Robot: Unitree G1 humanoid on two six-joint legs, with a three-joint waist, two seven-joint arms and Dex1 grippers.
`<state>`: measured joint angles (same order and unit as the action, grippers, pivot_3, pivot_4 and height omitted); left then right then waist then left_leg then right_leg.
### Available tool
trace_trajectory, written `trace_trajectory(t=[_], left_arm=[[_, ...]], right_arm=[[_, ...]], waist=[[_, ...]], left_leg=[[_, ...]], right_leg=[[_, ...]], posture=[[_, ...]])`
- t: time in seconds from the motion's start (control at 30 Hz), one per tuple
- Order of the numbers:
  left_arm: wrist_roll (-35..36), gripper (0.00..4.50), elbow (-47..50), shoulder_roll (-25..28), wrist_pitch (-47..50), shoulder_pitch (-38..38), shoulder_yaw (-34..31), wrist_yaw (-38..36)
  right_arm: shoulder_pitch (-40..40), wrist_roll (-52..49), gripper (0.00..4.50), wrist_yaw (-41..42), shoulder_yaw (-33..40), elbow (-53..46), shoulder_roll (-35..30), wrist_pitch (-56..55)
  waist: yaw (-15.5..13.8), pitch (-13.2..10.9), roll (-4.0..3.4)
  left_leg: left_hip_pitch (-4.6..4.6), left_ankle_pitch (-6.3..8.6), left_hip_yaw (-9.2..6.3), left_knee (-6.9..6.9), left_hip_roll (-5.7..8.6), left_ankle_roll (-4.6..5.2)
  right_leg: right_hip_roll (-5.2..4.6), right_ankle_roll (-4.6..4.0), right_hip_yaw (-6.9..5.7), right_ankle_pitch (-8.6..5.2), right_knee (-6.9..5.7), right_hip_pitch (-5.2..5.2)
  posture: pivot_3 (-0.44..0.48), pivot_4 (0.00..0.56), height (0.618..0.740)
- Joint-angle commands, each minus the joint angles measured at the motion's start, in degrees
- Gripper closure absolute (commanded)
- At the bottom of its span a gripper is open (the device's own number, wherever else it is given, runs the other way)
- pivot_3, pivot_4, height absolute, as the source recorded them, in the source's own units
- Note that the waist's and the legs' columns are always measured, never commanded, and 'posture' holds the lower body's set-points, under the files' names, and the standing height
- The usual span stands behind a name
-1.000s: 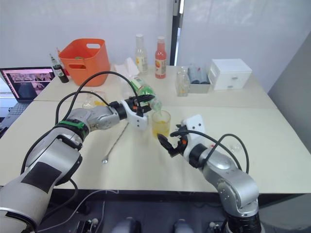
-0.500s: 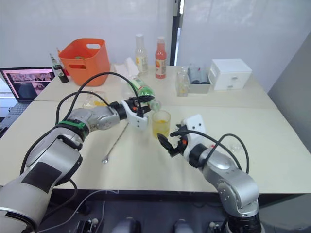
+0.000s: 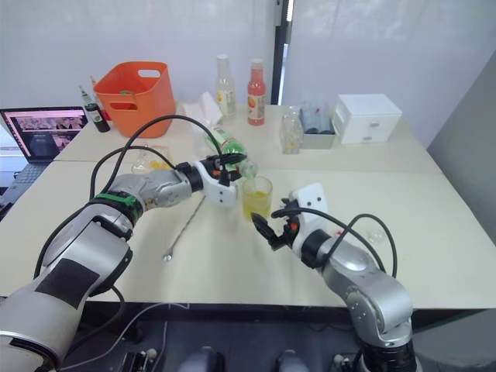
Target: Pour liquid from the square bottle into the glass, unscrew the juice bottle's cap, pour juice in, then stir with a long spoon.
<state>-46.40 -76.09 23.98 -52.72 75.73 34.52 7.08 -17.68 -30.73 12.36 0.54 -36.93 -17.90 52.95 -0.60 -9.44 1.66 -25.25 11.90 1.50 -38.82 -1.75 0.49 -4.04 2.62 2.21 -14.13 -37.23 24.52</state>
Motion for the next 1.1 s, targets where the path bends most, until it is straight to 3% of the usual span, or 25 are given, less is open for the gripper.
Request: trace_trajectory(t=[0.03, 0.27, 0.4, 0.5, 0.67, 0.8, 0.97, 1.1], left_arm=[[5.23, 2.90, 0.87, -0.08, -1.19, 0.23, -3.84, -4.76], [17.26, 2.90, 1.15, -1.16, 0.09, -1.00, -13.00, -18.58], [27.64, 2.90, 2.17, -2.15, 2.84, -1.21, -20.93, -31.96], [38.31, 2.90, 4.52, -2.18, 7.12, -1.70, -28.13, -47.04], [49.18, 2.90, 10.33, -0.24, 16.53, -2.62, -34.94, -63.60], [58.07, 2.90, 21.82, 3.75, 34.63, -5.52, -38.57, -75.93], [68.42, 2.90, 48.27, 14.62, 64.94, -16.86, -41.28, -81.23], [78.03, 2.90, 62.59, 21.53, 82.65, -25.28, -46.35, -80.71]], right_arm=[[-0.01, -1.19, 0.04, 0.03, 0.79, -2.73, 0.20, -0.35], [-0.02, -1.01, 0.04, 0.12, 0.95, -2.35, 0.19, -0.47], [-0.39, -0.85, 0.04, 0.44, 1.16, -1.66, -0.09, -0.66], [-0.73, -0.56, 0.04, 0.77, 1.77, -0.91, -0.60, -1.04], [-0.94, -0.44, 0.04, 1.63, 2.86, -0.03, -1.65, -1.53], [-1.20, -0.35, 0.04, 3.41, 4.21, 1.36, -3.56, -2.05], [-2.16, -0.61, 0.04, 6.56, 5.35, 4.04, -6.26, -2.76], [-2.66, -0.54, 0.04, 8.68, 5.60, 5.91, -7.54, -3.59]], waist=[[0.03, 0.00, 0.00], [0.02, 0.00, 0.00], [0.12, 0.00, -0.01], [0.22, 0.00, -0.01], [0.53, 0.00, -0.01], [1.38, 0.00, -0.01], [2.61, 0.02, -0.03], [2.97, 0.01, -0.03]], left_leg=[[0.00, 0.00, 0.00, 0.00, 0.00, 0.00], [0.00, 0.00, 0.00, -0.03, 0.00, 0.00], [-0.01, 0.00, -0.01, -0.03, 0.00, 0.01], [-0.01, 0.00, -0.03, -0.04, -0.01, 0.01], [-0.01, 0.00, -0.05, -0.04, -0.01, 0.01], [-0.01, 0.00, -0.11, -0.06, -0.04, 0.01], [0.01, 0.00, -0.21, -0.03, -0.15, 0.01], [0.01, -0.01, -0.34, -0.04, -0.19, 0.00]], right_leg=[[0.00, 0.00, 0.00, 0.00, 0.00, 0.00], [0.01, 0.00, 0.00, 0.00, -0.03, 0.00], [0.00, 0.00, 0.00, 0.00, -0.02, -0.01], [0.01, 0.00, -0.01, 0.00, -0.04, -0.01], [0.02, -0.01, -0.01, 0.00, -0.06, -0.02], [0.06, 0.00, 0.00, 0.00, -0.42, -0.02], [0.17, -0.01, 0.05, 0.00, -0.47, -0.01], [0.23, -0.02, 0.05, -0.01, -0.53, -0.01]], posture=[[0.000, 0.150, 0.715], [0.000, 0.150, 0.715], [0.000, 0.150, 0.715], [0.000, 0.150, 0.715], [0.000, 0.150, 0.715], [0.000, 0.150, 0.715], [0.000, 0.150, 0.715], [0.000, 0.150, 0.715]])
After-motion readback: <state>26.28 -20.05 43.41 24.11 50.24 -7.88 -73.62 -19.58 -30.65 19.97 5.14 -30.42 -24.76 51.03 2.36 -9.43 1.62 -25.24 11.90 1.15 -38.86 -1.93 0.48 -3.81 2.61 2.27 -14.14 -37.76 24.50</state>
